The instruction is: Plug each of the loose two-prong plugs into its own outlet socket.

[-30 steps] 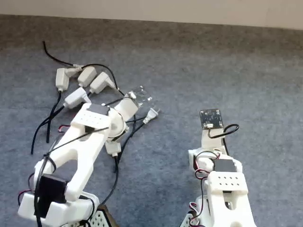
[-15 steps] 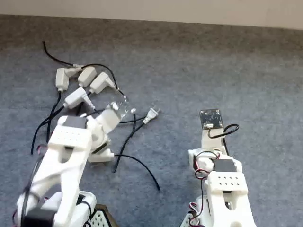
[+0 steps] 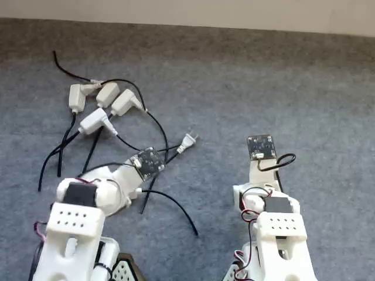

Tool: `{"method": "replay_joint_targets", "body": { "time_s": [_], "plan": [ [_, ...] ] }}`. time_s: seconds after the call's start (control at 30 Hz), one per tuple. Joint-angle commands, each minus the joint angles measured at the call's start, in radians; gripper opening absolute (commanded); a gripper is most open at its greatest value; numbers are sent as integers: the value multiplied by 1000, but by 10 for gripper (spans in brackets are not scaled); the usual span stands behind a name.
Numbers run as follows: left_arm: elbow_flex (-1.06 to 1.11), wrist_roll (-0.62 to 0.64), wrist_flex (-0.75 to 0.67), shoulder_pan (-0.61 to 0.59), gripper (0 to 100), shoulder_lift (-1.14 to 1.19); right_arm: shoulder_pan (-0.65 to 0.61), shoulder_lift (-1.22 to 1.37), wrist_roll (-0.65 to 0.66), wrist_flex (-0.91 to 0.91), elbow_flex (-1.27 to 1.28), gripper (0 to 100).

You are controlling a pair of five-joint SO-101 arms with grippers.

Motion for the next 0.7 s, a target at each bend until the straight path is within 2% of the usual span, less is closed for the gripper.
{"method": "replay_joint_targets", "body": {
  "time_s": [0.0, 0.07, 0.17, 0.47, 0.67],
  "plan": [
    [-137, 3, 2, -16, 133, -81, -10, -10, 9, -16, -2, 209],
    [-170, 20, -14, -31, 133, -64, -10, -10, 9, -16, -2, 209],
    [-156, 32, -155, -56, 133, 28, -10, -10, 9, -16, -2, 209],
    [-107, 31, -405, -68, 130, 518, -10, -10, 9, -16, -2, 209],
    [-94, 31, -404, -70, 130, 526, -10, -10, 9, -16, -2, 209]
  ]
}}
